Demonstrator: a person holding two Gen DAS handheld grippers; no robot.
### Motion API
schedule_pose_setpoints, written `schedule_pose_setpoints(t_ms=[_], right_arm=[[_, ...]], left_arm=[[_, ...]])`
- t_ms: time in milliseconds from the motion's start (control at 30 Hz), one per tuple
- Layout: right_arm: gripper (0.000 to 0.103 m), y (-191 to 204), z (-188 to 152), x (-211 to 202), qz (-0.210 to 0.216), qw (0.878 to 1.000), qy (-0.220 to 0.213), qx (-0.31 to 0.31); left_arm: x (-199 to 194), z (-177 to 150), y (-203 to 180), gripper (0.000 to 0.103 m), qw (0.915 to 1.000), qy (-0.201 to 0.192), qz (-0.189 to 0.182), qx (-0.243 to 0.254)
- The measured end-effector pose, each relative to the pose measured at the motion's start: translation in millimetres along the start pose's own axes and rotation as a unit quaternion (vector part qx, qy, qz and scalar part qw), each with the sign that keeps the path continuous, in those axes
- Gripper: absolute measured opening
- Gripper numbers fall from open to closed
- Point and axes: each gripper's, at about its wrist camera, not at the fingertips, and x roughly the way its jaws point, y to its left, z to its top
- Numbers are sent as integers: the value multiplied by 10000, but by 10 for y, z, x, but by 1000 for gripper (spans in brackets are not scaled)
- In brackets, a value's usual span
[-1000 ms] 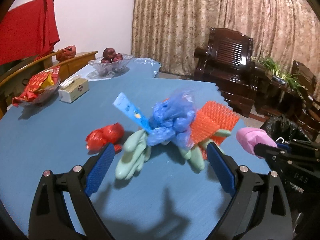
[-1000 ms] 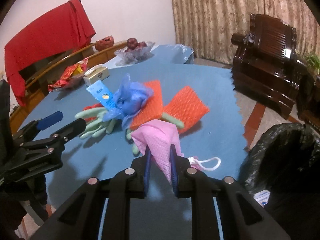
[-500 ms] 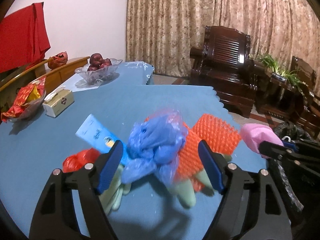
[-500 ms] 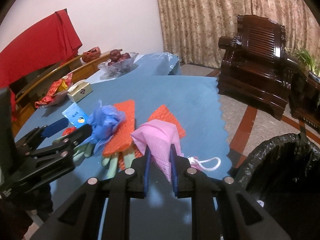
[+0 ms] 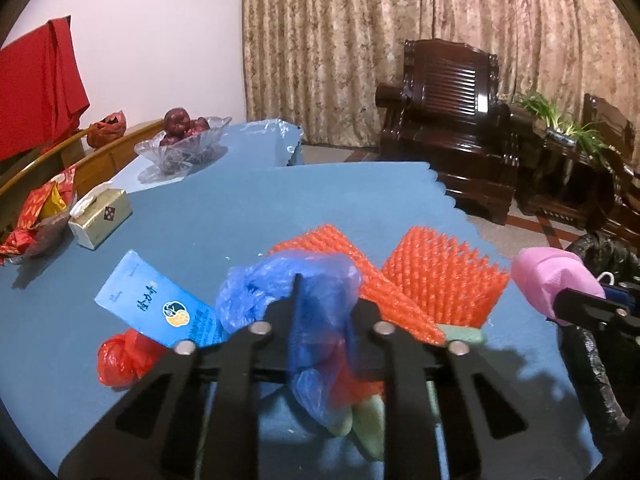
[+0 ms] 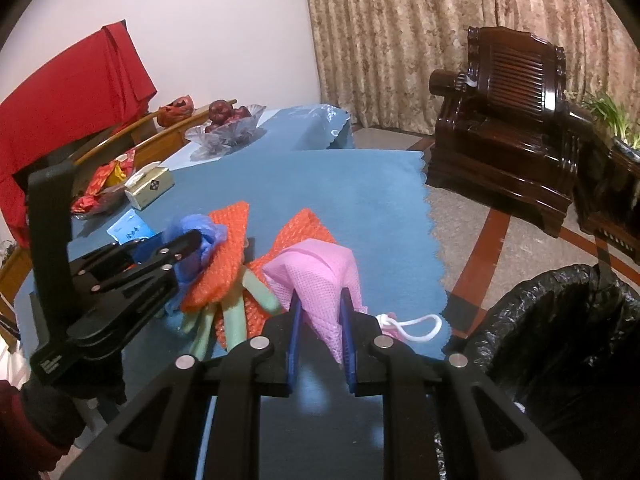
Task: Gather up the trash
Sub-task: 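Grasp the blue plastic bag with the left tool while the right tool holds the mask, then carry the mask and blue bag over the bin and open both tools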
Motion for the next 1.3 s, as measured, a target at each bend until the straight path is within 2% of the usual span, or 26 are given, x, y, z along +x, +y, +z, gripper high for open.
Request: schedule_pose_setpoints(t_ms=[100,467,767,900,1133,1300], right_arm=[[18,15,2,-41,31,10000,-59,9],[18,63,87,-301,42,9993,-353,-65],[18,23,-1,-363,-11,9996,-270,1],[18,-53,24,-467,-54,9993,-354,66],[18,-304,51,-779,-235,9978,-570,247],[18,-549,23,-981,-469,9961,-642,370]], left_arm=[[-114,24,-26,0,9999,-99,-92,7],[-600,167,-99,0,9978,-483,-438,-116],[-721,6,-94,0,9980,-257,-553,-182],[-828,39,-129,0,9972,-307,-665,-150],[-1078,222,-376,0,9928,-583,-1042,-81],[-1168,332,-725,0,9864,-706,-1486,43]])
